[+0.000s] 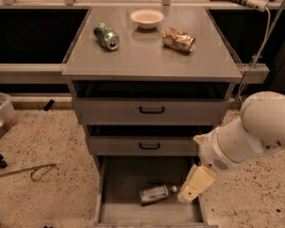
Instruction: Pick blue plastic bottle from bottom drawer and place on counter
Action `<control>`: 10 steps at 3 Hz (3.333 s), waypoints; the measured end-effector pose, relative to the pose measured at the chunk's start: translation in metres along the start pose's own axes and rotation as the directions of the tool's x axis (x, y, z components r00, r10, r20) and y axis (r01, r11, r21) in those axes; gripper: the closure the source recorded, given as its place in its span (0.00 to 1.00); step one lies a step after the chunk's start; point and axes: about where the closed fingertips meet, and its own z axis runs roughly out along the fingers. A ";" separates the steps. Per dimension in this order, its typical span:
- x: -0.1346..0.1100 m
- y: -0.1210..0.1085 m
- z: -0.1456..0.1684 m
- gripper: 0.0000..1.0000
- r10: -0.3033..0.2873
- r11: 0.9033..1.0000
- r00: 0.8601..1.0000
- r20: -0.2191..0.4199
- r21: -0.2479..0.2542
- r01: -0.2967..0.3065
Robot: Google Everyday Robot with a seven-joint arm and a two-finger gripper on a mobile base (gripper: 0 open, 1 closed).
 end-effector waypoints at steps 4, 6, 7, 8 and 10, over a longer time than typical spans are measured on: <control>0.022 0.028 0.151 0.00 -0.017 0.992 0.995 0.097 -0.125 0.030; 0.029 0.012 0.237 0.00 0.007 0.996 0.985 0.175 -0.093 0.009; 0.029 0.012 0.237 0.00 0.007 0.996 0.985 0.175 -0.093 0.009; 0.033 -0.008 0.259 0.00 0.003 0.998 0.983 0.186 -0.061 0.008; 0.088 -0.144 0.351 0.00 0.069 0.996 0.986 0.154 0.042 -0.077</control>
Offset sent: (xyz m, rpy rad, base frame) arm -0.0102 0.0152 -0.0412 0.0691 0.0375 0.0218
